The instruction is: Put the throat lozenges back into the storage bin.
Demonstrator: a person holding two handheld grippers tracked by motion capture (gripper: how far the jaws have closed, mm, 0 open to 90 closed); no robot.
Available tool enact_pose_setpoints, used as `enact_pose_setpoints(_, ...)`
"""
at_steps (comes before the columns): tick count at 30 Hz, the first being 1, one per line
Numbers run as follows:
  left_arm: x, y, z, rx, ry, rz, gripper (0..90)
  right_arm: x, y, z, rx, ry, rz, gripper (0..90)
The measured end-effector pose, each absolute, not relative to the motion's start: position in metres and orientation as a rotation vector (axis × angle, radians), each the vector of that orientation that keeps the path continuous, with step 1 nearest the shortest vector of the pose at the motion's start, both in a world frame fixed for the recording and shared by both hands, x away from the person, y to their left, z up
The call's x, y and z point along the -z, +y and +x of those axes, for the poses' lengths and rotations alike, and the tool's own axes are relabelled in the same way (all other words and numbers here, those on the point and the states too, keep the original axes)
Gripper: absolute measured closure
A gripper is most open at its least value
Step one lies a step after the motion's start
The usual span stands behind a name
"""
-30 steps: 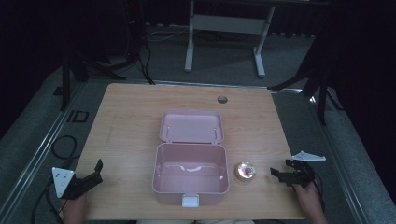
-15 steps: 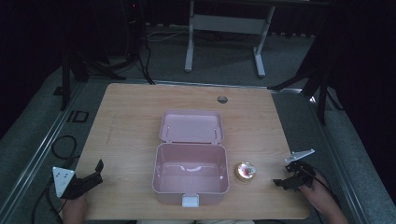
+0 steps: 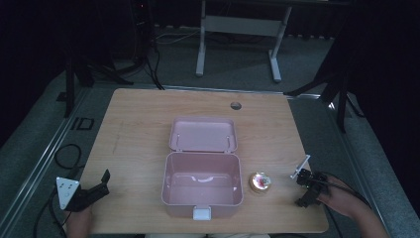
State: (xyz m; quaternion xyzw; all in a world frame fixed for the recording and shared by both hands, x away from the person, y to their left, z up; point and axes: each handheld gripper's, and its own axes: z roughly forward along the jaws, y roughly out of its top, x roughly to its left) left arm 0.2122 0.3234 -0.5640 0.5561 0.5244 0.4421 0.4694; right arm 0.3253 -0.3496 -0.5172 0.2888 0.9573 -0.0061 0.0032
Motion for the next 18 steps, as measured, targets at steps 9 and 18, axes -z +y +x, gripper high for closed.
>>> enact_pose_setpoints(9,0.564,0.324,0.212,-1.072,1.28,1.36,0.3,0.515,-0.335,0.33,0.169,3.094,0.852,13.9)
enact_pose_setpoints(18,0.564,0.323,0.212,-1.063,1.278,1.362,0.3,0.513,-0.323,0.33,0.132,3.124,0.781,11.2)
